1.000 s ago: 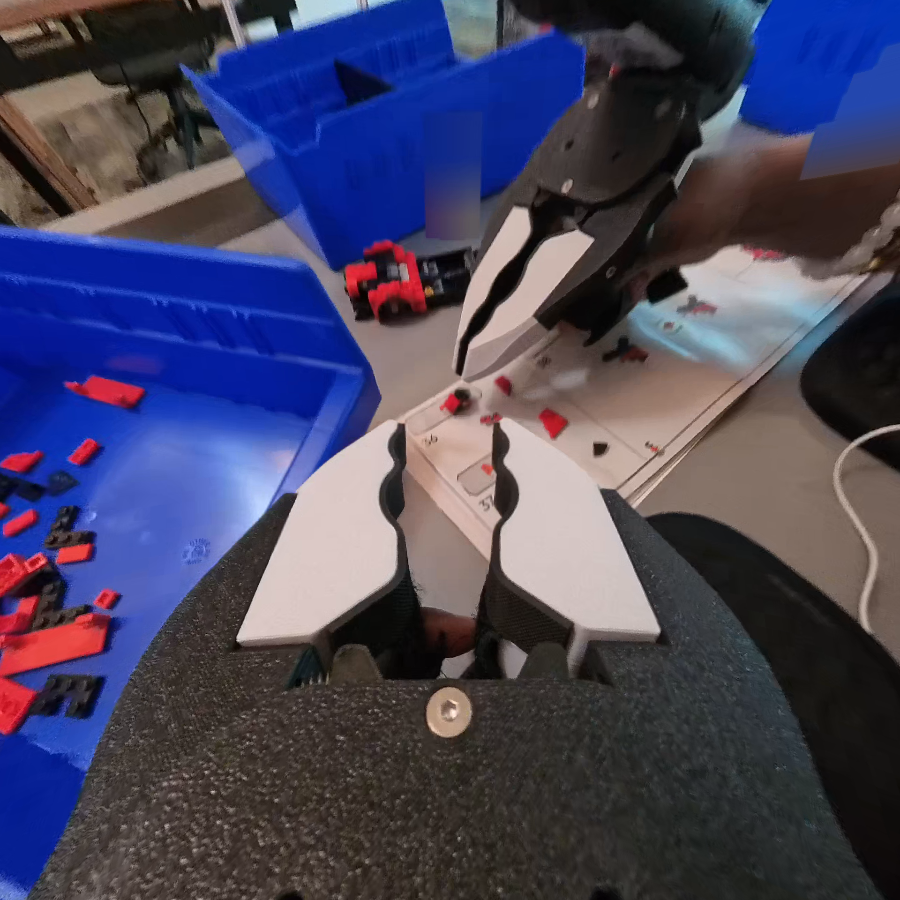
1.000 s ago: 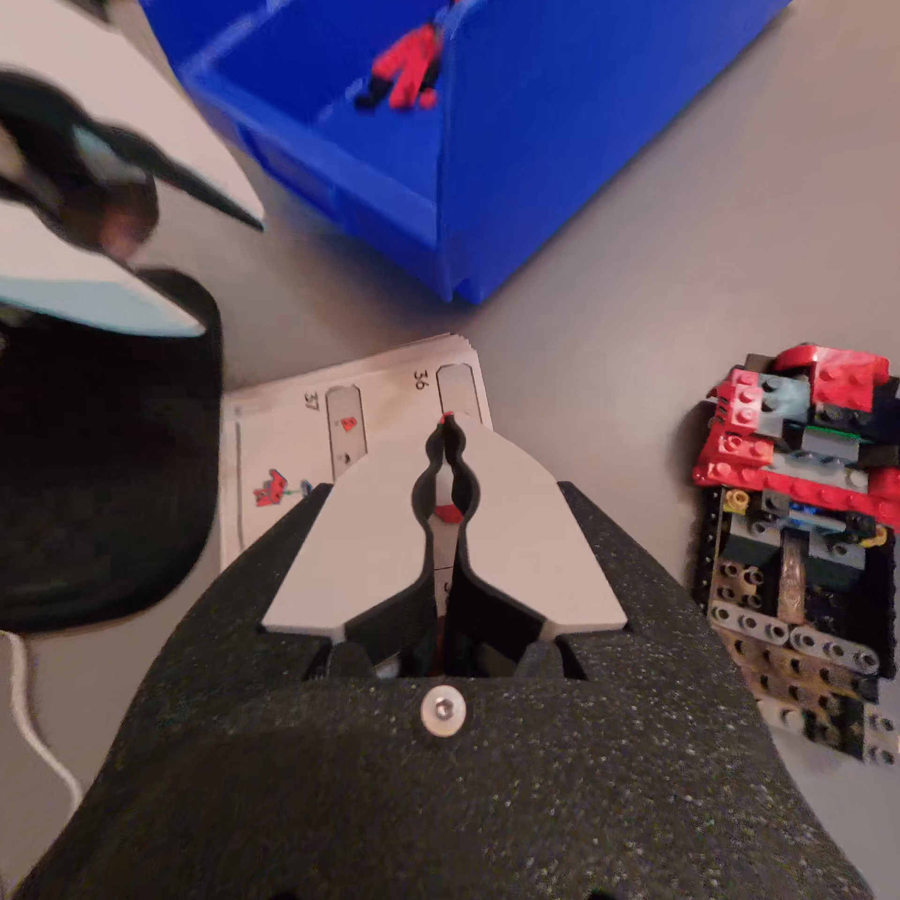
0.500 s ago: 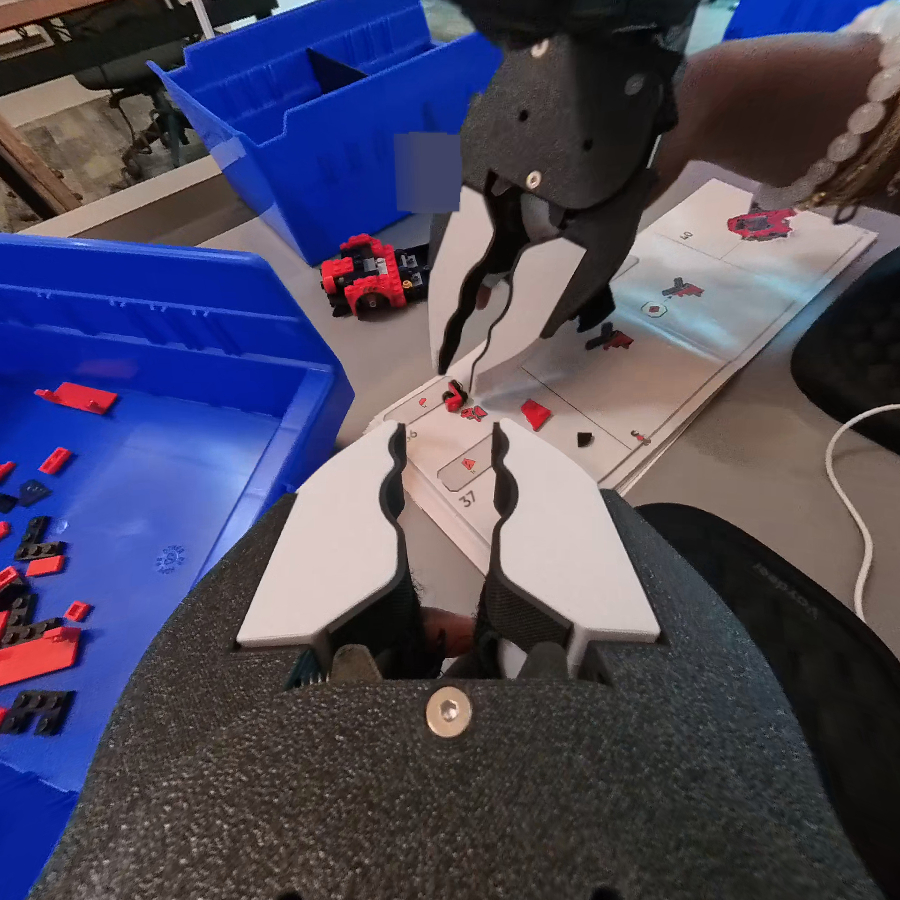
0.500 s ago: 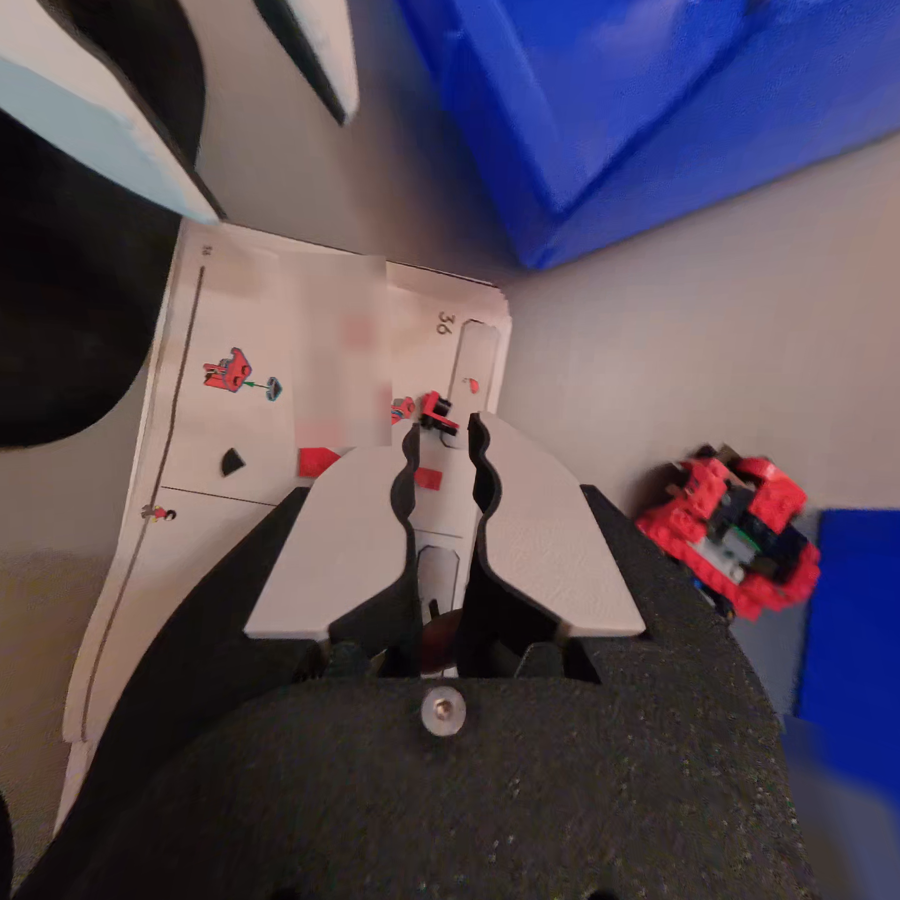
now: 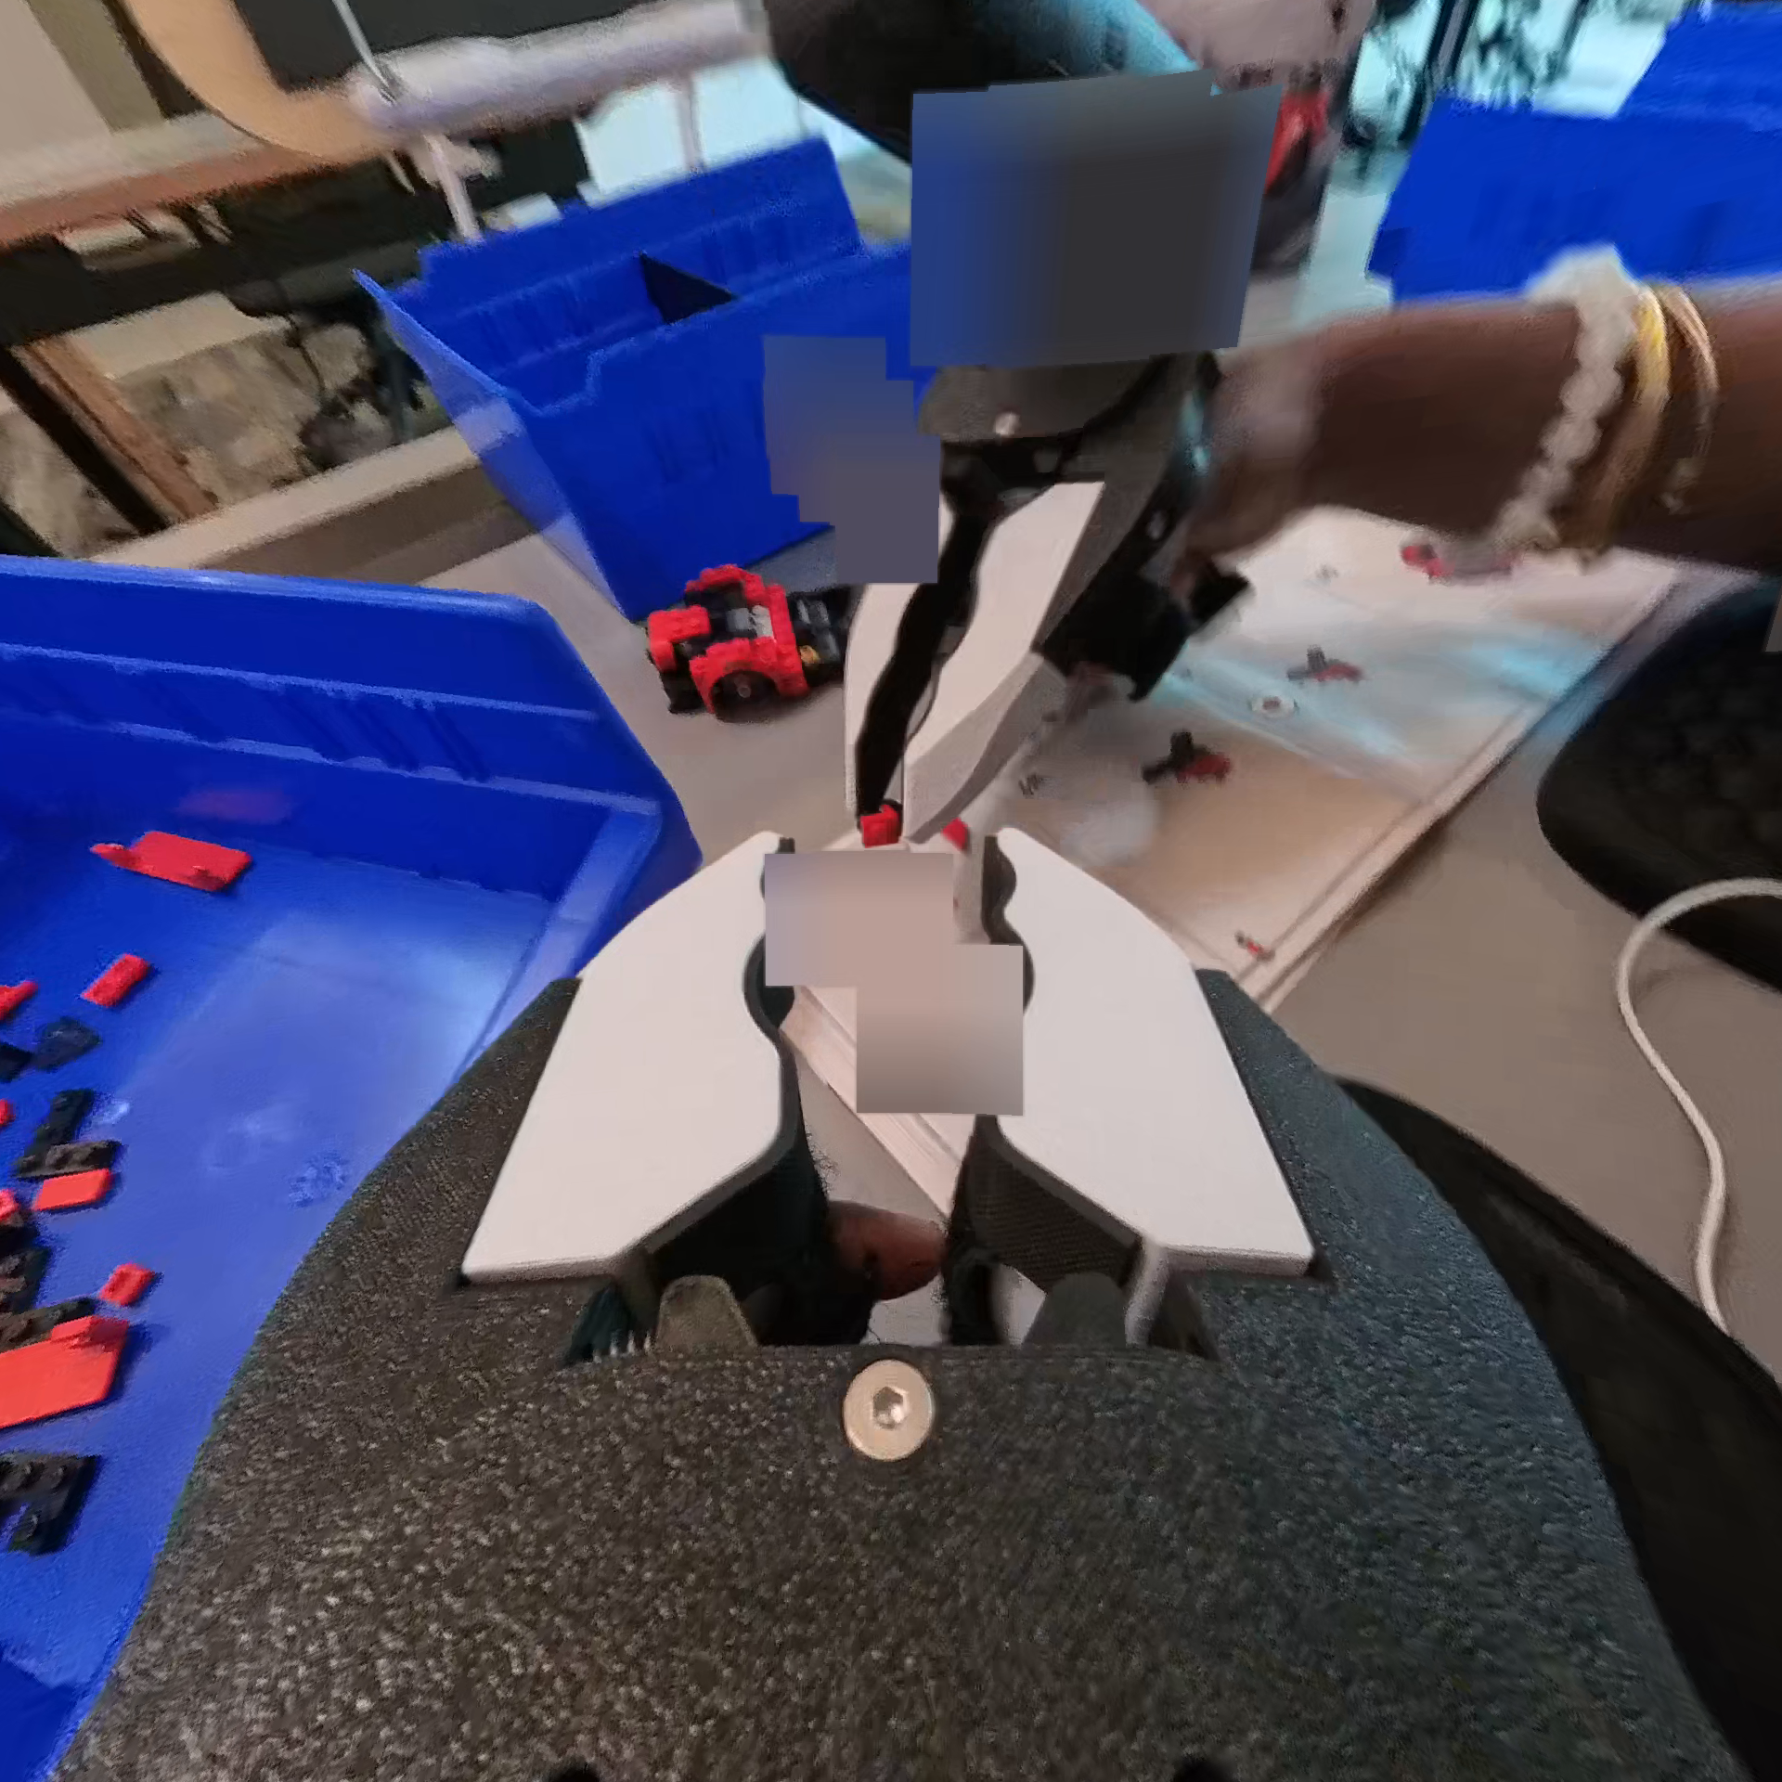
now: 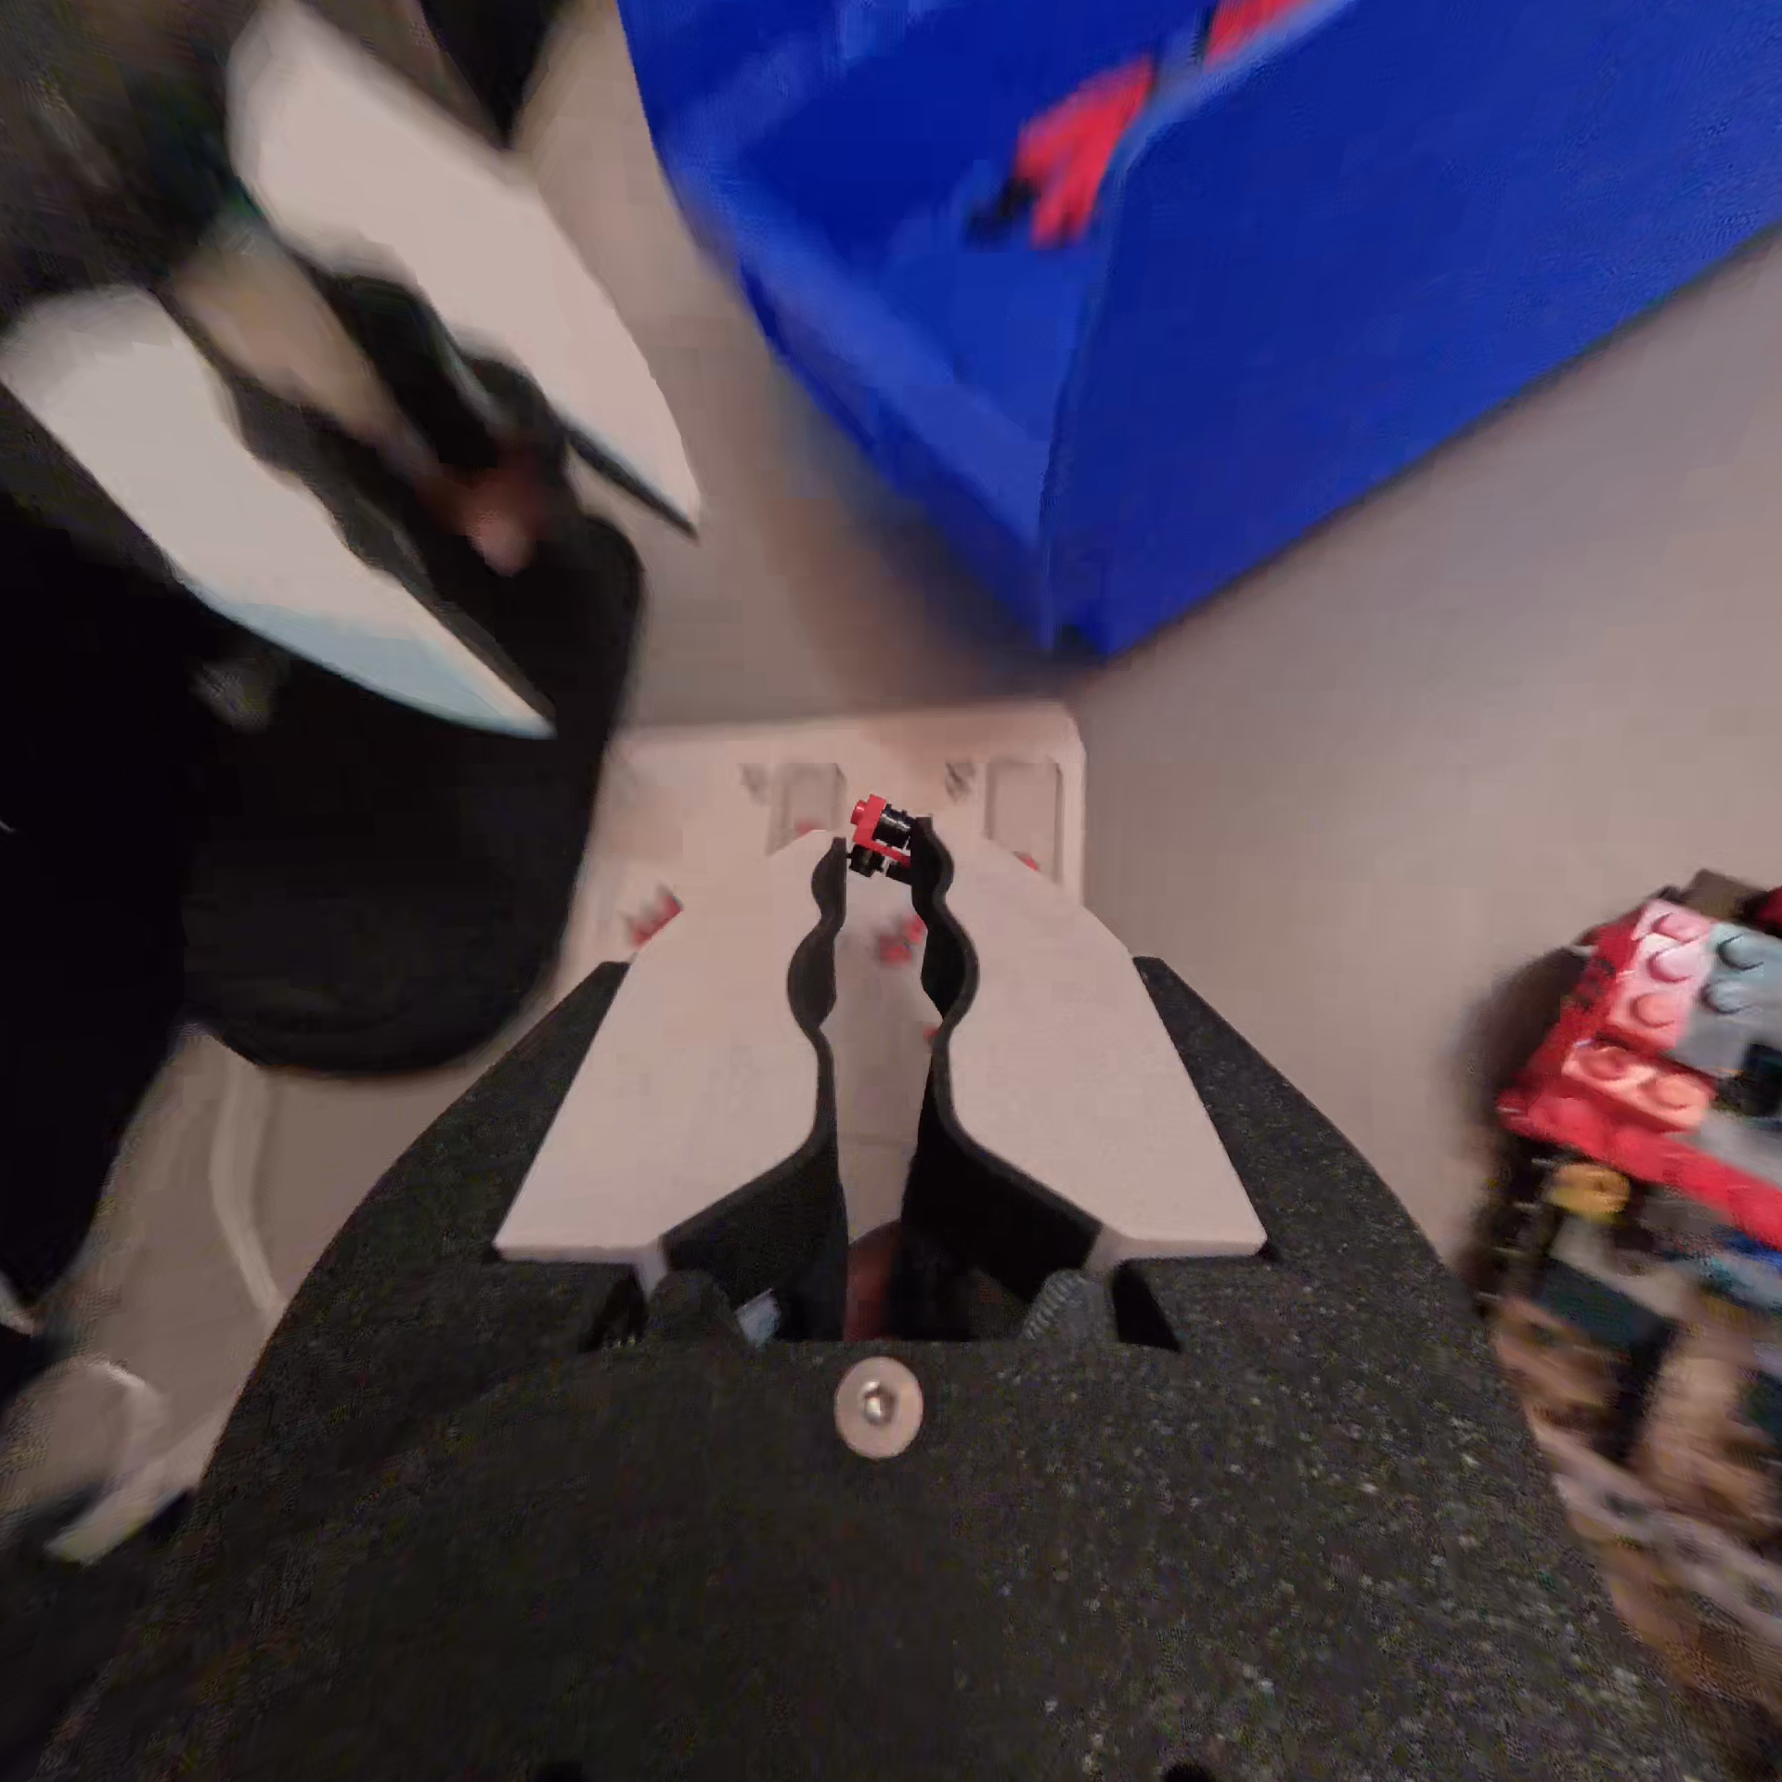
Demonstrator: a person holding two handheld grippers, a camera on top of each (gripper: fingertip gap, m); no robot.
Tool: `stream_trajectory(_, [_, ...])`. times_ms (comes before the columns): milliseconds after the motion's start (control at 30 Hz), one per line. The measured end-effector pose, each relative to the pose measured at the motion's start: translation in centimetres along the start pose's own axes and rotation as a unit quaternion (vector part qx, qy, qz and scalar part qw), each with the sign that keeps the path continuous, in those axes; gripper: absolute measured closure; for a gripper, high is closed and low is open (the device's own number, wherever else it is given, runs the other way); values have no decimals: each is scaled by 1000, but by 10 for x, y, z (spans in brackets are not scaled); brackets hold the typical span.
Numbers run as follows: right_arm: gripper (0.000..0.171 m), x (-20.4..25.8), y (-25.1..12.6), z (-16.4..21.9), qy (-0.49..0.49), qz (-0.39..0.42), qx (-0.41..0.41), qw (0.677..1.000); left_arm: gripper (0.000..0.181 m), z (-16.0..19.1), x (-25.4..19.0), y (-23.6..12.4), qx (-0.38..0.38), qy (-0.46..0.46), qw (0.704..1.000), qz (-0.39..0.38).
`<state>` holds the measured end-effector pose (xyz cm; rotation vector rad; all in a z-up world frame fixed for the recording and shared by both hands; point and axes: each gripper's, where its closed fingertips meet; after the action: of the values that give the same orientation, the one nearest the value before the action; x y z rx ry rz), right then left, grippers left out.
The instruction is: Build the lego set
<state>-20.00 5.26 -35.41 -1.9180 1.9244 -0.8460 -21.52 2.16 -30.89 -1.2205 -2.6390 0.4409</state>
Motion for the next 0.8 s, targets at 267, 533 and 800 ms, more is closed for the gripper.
stream_trajectory(267, [159,41,-67,-76,436,-283,-292,803,145,-63,-3,-3,-135,161,973,-98])
stream_trajectory(533, [158,59,-67,-64,460,-314,-269,785,154,-62,-25,11,-129,175,976,-21])
stream_trajectory(800, [158,66,-65,-61,451,-317,-247,797,166,-57,-28,5,-133,144,980,26])
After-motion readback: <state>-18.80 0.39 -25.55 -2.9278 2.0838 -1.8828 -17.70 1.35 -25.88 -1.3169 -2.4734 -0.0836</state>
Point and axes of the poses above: each gripper's, where its closed fingertips meet, y out along the fingers, z out of its underside, x = y × z across the jaws, and after that the axes turned 8 degrees about z, right-handed
